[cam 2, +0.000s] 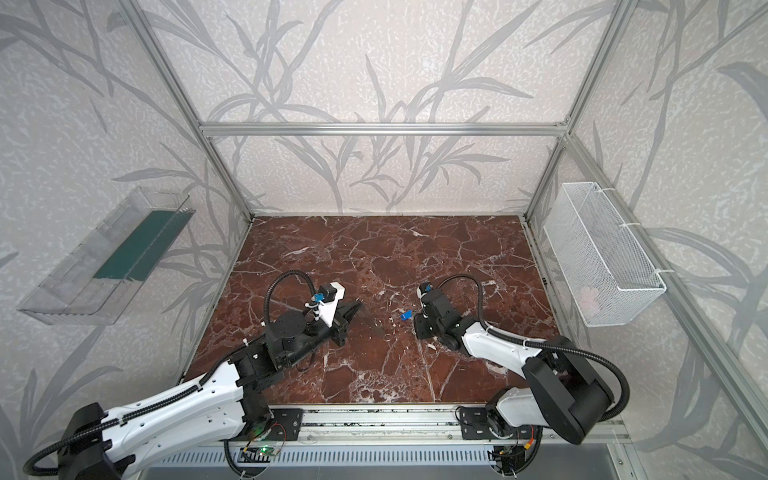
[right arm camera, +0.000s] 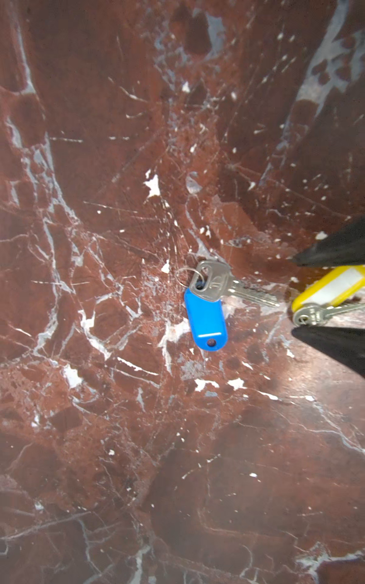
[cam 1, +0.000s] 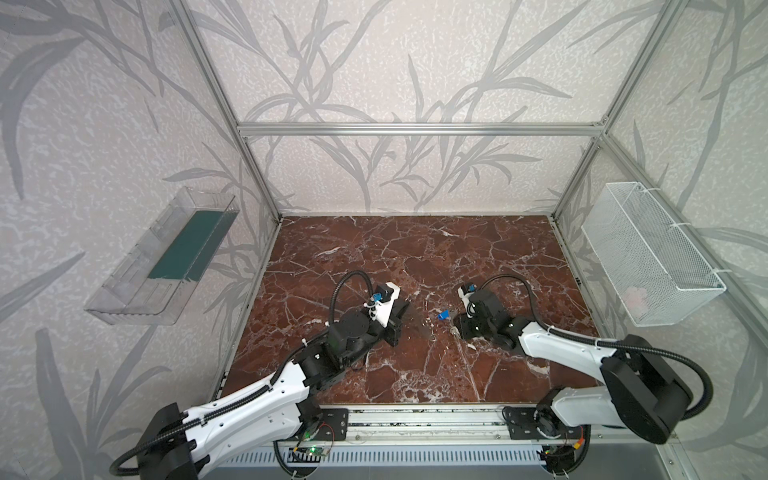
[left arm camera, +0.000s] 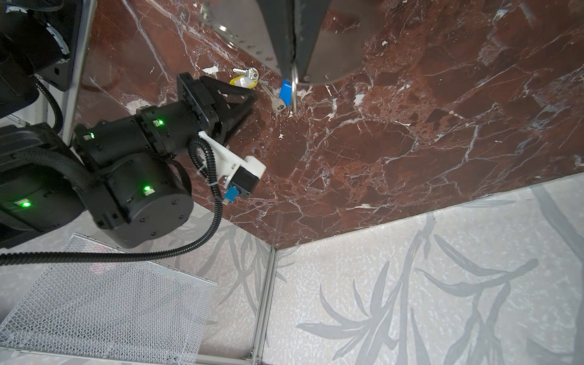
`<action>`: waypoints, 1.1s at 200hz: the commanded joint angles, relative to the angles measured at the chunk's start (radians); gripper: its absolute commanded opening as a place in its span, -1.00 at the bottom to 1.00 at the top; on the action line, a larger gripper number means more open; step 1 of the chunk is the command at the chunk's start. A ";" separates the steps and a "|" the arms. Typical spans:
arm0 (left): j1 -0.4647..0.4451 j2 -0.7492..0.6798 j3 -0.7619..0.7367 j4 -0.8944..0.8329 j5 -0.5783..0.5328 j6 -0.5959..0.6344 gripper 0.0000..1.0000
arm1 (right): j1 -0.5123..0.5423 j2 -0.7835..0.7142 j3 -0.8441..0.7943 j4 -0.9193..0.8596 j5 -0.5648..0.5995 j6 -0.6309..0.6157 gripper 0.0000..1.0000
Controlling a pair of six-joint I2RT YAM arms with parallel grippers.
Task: Put the keys on the keyring
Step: 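Lower the open right gripper to the keys on the table, then grasp the blue-tagged key's ring with the right gripper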
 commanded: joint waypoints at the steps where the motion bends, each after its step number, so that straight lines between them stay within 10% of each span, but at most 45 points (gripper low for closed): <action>1: 0.003 -0.022 -0.010 0.008 -0.015 -0.013 -1.00 | -0.031 0.048 0.046 0.078 -0.017 0.024 -0.35; 220: 0.003 -0.048 -0.015 -0.017 -0.019 -0.011 -1.00 | -0.071 0.284 0.172 0.097 -0.081 0.034 -0.64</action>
